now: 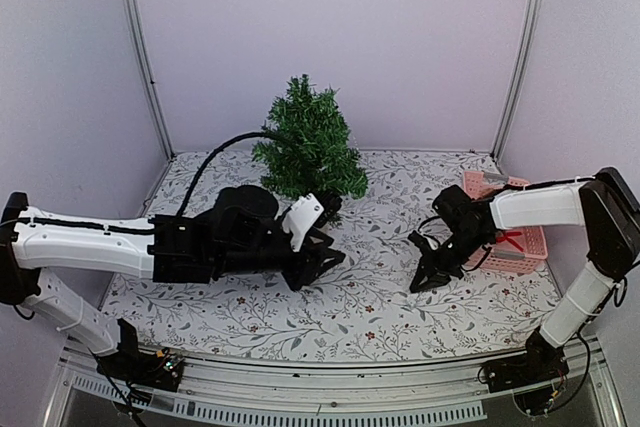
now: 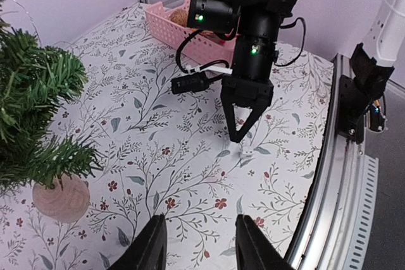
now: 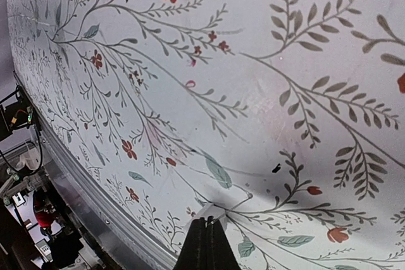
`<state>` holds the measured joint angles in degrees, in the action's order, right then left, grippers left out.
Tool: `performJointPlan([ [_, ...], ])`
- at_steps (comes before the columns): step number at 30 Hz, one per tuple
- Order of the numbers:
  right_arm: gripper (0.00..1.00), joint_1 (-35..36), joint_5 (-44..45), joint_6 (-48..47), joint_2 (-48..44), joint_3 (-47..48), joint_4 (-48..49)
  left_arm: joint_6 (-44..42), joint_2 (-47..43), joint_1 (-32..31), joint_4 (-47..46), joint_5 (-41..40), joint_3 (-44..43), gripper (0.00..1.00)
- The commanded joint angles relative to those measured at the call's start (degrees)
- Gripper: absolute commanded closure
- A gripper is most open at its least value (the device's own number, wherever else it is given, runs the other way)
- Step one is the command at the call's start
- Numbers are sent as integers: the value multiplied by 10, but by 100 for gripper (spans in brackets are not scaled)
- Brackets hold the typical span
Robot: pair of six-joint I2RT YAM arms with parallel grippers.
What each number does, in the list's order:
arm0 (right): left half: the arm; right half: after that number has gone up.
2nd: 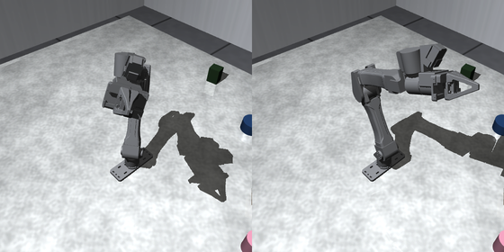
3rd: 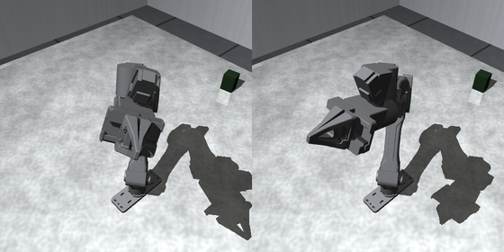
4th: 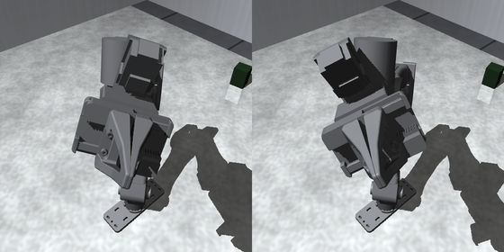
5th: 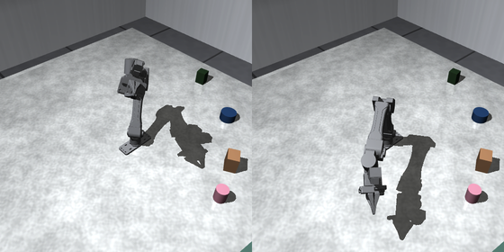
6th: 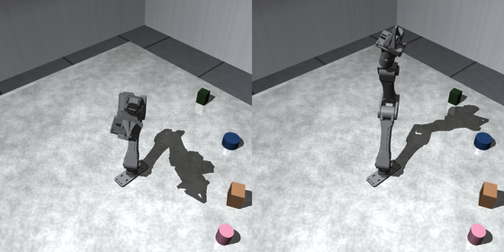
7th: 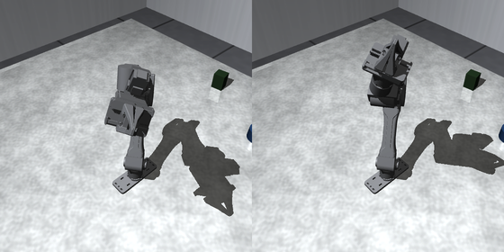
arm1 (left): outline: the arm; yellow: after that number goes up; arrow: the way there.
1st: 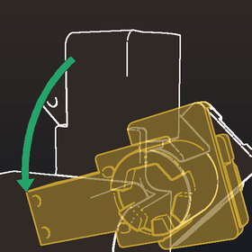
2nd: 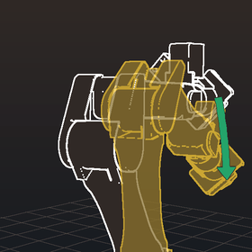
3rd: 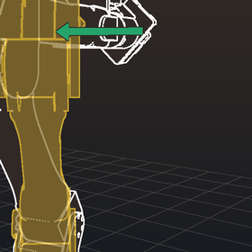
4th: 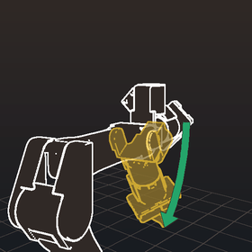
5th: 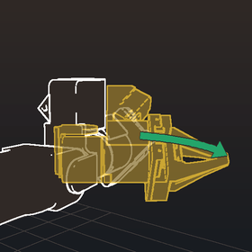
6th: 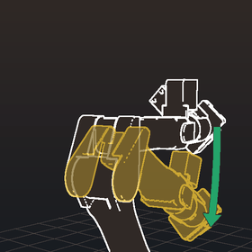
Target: Decorate the small christmas tree
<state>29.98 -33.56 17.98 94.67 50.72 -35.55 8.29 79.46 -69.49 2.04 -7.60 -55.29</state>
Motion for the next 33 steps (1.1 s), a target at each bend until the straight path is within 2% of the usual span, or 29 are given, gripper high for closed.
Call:
performJointPlan([
  [1,100,0,-16,-22,-72,14,-45,-9,-28,-8,-10,-17,13,62],
  [6,100,13,-13,-54,-154,49,-95,-42,-37,-9,-42,-10,15,62],
  [15,100,85,-33,-95,-249,165,-126,-150,-25,-20,-54,24,-27,62],
  [22,100,120,-47,-128,-261,279,-151,-196,11,-21,-78,69,-42,63],
  [26,100,129,-58,-144,-252,344,-164,-190,22,-15,-121,45,-39,67],
  [33,100,133,-67,-167,-220,458,-182,-195,33,-7,-141,67,-53,63],
])
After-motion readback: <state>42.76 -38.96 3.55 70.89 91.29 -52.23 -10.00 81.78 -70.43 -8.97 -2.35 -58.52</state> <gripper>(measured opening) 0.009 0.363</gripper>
